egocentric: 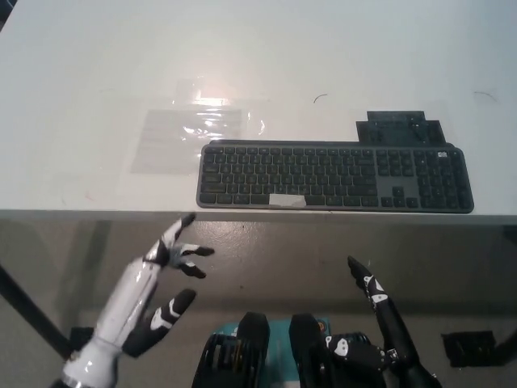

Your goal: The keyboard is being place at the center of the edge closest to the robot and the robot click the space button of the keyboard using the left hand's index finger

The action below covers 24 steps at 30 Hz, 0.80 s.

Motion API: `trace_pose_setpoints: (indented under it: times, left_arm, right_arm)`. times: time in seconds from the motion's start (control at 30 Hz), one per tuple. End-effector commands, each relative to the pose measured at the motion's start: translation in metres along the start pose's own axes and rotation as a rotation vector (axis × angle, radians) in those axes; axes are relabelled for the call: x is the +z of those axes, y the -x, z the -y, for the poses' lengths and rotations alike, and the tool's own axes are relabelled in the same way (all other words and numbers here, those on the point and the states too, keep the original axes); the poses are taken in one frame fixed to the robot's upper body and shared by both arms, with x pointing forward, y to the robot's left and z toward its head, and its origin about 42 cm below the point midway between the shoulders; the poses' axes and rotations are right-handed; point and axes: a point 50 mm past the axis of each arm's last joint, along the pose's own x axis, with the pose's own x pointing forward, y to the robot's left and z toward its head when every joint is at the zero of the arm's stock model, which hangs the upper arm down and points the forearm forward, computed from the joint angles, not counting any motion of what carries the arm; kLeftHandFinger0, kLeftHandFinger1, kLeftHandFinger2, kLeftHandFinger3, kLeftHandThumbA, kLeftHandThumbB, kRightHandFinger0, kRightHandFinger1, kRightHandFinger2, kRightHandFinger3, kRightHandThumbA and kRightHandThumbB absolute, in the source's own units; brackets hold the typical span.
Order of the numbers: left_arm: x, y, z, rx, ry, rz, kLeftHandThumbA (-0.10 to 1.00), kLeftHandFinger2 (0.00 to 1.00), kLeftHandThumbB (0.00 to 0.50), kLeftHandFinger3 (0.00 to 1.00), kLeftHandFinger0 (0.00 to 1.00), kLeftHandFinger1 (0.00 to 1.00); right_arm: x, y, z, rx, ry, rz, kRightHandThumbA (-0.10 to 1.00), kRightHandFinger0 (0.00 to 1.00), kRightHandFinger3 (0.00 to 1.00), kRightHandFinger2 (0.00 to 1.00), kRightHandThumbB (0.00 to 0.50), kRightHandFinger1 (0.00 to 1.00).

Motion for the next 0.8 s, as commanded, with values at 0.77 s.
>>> trace_pose_setpoints:
  times: [0.77]
  left_arm:
    - [-0.029,-0.114,0.044,-0.364,-0.319,-0.174,1.0,0.0,0.402,1.0,0.0,0.0]
  right_arm:
    - [0.019,-0.011,0.003,-0.009,0.017,0.135,1.0,1.0,1.0,1.0,0.338,1.0]
